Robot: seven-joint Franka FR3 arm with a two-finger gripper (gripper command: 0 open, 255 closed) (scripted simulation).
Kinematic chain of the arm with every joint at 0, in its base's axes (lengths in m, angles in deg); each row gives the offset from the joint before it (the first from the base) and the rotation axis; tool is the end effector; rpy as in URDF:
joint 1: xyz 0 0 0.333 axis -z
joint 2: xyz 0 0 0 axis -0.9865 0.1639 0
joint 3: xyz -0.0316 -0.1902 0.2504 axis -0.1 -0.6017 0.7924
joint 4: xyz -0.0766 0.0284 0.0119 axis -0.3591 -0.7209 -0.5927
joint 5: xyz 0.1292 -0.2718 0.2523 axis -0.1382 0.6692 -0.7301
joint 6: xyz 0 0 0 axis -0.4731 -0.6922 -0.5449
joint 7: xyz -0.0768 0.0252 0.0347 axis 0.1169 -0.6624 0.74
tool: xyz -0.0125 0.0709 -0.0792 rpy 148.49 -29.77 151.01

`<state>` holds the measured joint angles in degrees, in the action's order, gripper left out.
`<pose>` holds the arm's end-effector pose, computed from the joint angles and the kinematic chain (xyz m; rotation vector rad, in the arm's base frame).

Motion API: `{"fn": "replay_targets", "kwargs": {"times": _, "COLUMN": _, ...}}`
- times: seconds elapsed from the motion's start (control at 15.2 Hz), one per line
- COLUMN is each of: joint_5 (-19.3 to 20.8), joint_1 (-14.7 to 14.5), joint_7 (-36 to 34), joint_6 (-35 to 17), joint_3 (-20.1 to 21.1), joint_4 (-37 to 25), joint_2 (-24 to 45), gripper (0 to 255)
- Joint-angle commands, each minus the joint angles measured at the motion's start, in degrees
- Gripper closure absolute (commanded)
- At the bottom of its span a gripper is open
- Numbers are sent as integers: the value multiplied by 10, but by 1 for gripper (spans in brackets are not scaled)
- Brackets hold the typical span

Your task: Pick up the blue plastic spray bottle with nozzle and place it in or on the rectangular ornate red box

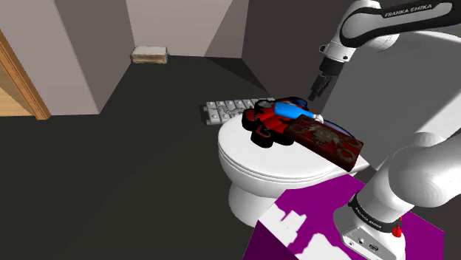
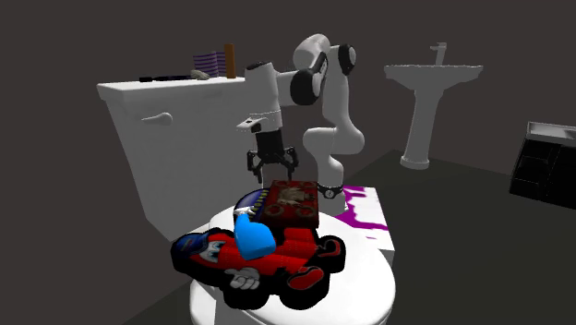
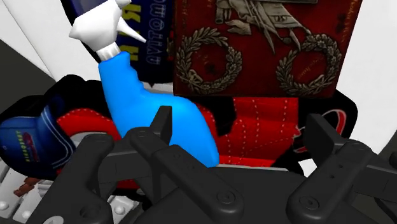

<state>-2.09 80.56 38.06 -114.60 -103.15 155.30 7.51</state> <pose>0.3532 -0.1940 0.4638 -3.0071 -0.1265 -0.0955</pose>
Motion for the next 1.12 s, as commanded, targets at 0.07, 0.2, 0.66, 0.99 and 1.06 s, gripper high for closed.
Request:
{"fn": "replay_targets", "kwargs": {"times": 0.07, "joint_5": 0, "joint_1": -9, "joint_7": 65, "joint_6": -27, "joint_3": -41, "joint_4": -16, "joint_2": 55, "gripper": 0}}
{"fn": "replay_targets", "kwargs": {"times": 0.2, "joint_5": -8, "joint_1": -18, "joint_7": 112, "joint_6": -46, "joint_3": -69, "joint_4": -32, "joint_2": 99, "gripper": 0}}
{"fn": "replay_targets", "kwargs": {"times": 0.66, "joint_5": -84, "joint_1": -41, "joint_7": 279, "joint_6": -92, "joint_3": -142, "joint_4": -104, "joint_2": 264, "gripper": 0}}
{"fn": "replay_targets", "kwargs": {"times": 0.99, "joint_5": -105, "joint_1": -42, "joint_7": 294, "joint_6": -130, "joint_3": -143, "joint_4": -83, "joint_2": 288, "gripper": 0}}
{"fn": "replay_targets", "kwargs": {"times": 1.06, "joint_5": -110, "joint_1": -42, "joint_7": 298, "joint_6": -138, "joint_3": -143, "joint_4": -79, "joint_2": 293, "gripper": 0}}
